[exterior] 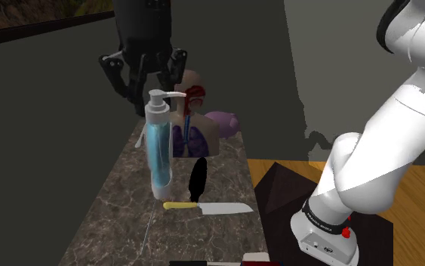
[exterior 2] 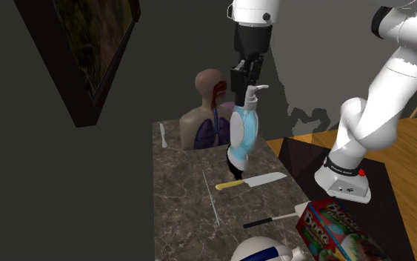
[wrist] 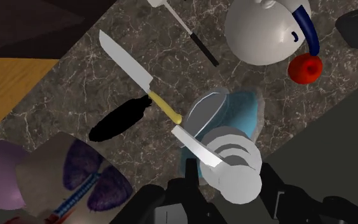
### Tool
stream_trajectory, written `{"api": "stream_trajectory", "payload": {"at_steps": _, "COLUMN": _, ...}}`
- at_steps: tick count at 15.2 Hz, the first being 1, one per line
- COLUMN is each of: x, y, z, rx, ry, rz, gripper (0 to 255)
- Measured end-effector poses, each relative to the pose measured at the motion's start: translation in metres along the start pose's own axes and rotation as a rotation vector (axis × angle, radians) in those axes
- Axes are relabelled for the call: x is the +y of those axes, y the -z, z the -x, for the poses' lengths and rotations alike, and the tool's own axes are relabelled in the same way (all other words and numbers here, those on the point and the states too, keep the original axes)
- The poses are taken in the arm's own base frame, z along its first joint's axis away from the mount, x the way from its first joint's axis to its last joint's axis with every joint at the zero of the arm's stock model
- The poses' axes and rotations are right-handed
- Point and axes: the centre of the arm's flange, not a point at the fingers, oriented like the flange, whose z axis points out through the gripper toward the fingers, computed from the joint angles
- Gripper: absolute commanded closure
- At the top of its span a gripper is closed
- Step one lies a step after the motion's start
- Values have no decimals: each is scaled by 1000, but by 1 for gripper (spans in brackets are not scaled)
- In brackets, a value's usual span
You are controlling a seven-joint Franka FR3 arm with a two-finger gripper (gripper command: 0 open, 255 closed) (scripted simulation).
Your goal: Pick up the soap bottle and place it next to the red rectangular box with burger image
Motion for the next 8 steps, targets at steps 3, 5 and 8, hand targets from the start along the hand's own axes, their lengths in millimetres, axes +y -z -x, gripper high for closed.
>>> {"api": "stream_trajectory", "payload": {"at_steps": 3, "x": -8, "y": 3, "z": 40, "rx": 0, "ry": 0, "rz": 0, "gripper": 255}}
{"api": "stream_trajectory", "payload": {"at_steps": 5, "x": -12, "y": 7, "z": 62, "rx": 0, "ry": 0, "rz": 0, "gripper": 255}}
{"api": "stream_trajectory", "payload": {"at_steps": 8, "x": -19, "y": 13, "z": 103, "rx": 0, "ry": 0, "rz": 0, "gripper": 255}}
